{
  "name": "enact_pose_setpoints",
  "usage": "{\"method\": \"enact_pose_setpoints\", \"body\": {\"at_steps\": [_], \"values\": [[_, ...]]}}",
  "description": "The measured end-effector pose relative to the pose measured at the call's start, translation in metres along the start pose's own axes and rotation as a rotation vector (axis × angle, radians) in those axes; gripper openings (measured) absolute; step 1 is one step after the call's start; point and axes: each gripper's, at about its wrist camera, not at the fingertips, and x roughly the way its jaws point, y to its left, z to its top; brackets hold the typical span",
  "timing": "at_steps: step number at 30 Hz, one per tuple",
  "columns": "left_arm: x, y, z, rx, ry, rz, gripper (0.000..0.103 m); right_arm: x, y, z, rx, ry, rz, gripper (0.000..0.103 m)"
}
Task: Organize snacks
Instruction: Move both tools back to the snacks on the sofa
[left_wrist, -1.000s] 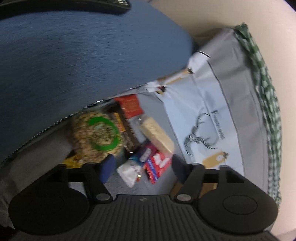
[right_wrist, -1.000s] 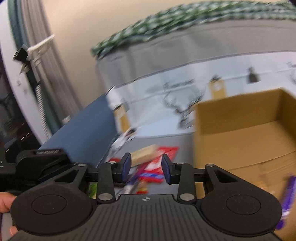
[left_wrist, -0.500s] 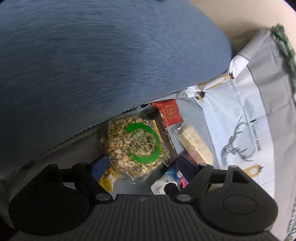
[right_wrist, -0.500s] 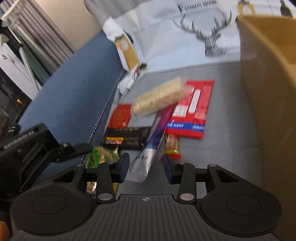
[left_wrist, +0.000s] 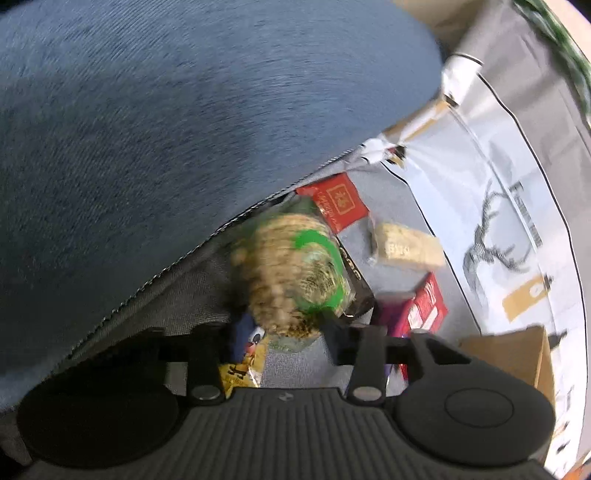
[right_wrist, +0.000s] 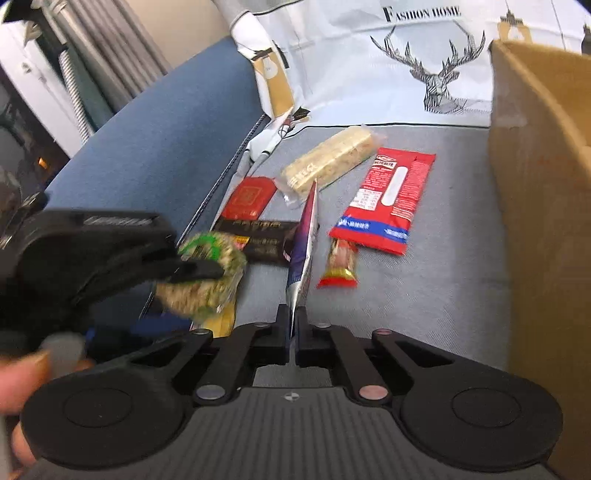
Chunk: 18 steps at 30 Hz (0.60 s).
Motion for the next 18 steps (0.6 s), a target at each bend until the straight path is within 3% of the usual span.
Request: {"method": "enact_pose_setpoints", "body": {"at_steps": [2,9,14,16,18], "values": [[-0.003,-0.003,-0.002,0.048,0.0,-0.009,0.028,-0.014,0.006,-0.007,-0.038,0.015,-0.02,0.001],[-0.014,-0.006,-0.014,0.19,0.066,-0.094,0.027,-0.063,0.023,-0.049,-0.118,0.076,-0.13,0.002],[-0.024,-0.014,-0.026,0.362,0.179,-0.187,0.026,-0.076,0.016,-0.074,-0.053,0.088,-0.091,0.004],[-0.024,-0.019,-0.034,0.448,0.222,-0.188,0.027,-0.07,0.013,-0.078,-0.056,0.089,-0.098,0.006],[-0.022,-0.023,-0.04,0.501,0.205,-0.134,0.029,-0.06,0.011,-0.081,-0.073,0.095,-0.106,0.008]]}}
